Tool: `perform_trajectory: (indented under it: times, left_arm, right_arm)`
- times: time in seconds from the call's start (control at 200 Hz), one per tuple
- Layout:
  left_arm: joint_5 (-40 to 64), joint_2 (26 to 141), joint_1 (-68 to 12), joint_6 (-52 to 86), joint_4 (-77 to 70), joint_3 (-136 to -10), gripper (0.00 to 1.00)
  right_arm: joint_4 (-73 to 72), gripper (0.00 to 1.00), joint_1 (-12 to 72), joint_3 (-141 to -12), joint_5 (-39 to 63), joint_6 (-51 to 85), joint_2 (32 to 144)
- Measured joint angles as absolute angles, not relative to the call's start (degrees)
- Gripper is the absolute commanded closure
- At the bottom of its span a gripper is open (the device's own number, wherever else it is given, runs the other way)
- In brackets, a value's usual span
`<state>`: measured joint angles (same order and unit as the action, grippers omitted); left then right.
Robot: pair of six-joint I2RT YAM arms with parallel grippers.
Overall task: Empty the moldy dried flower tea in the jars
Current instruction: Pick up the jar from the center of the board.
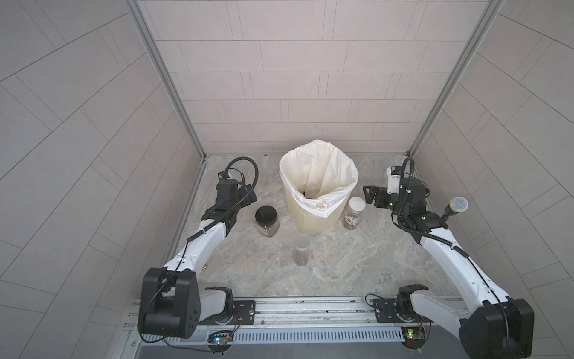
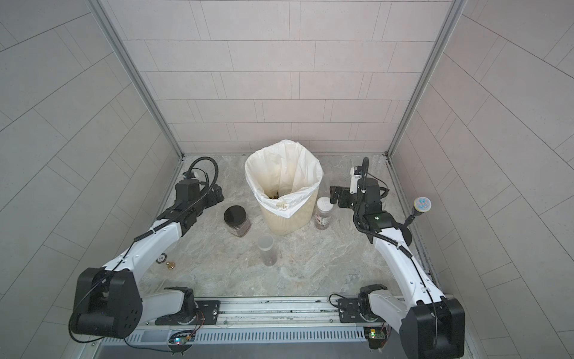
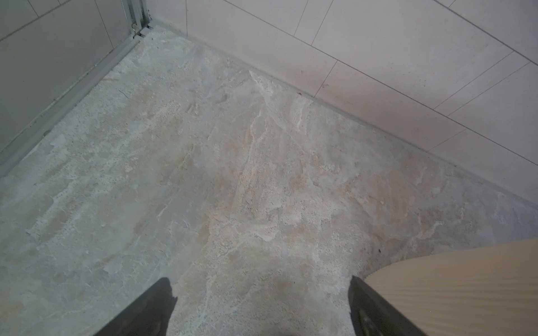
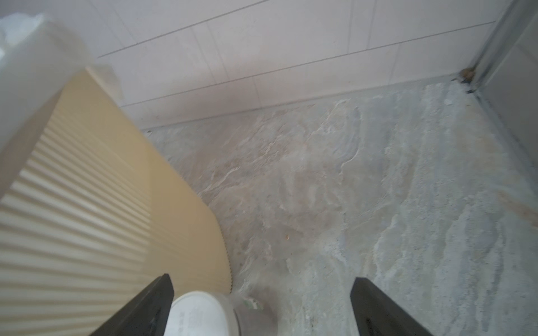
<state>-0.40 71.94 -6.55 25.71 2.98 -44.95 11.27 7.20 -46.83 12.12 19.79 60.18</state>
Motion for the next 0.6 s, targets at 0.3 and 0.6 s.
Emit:
perform_trajectory:
  times: [0.3,0.6]
  left_arm:
    - [2.0,69.8,-8.8,27.2,6.3,-44.9,0.03]
    - [3.0,69.7,-9.0,27.6,7.7,-44.9,0.03]
  right_arm:
    - [13.4,0.0,12.7,-41.6,15.1,19.7,60.0]
    - [9.6,0.05,14.8,-42.8,15.5,18.5,64.2]
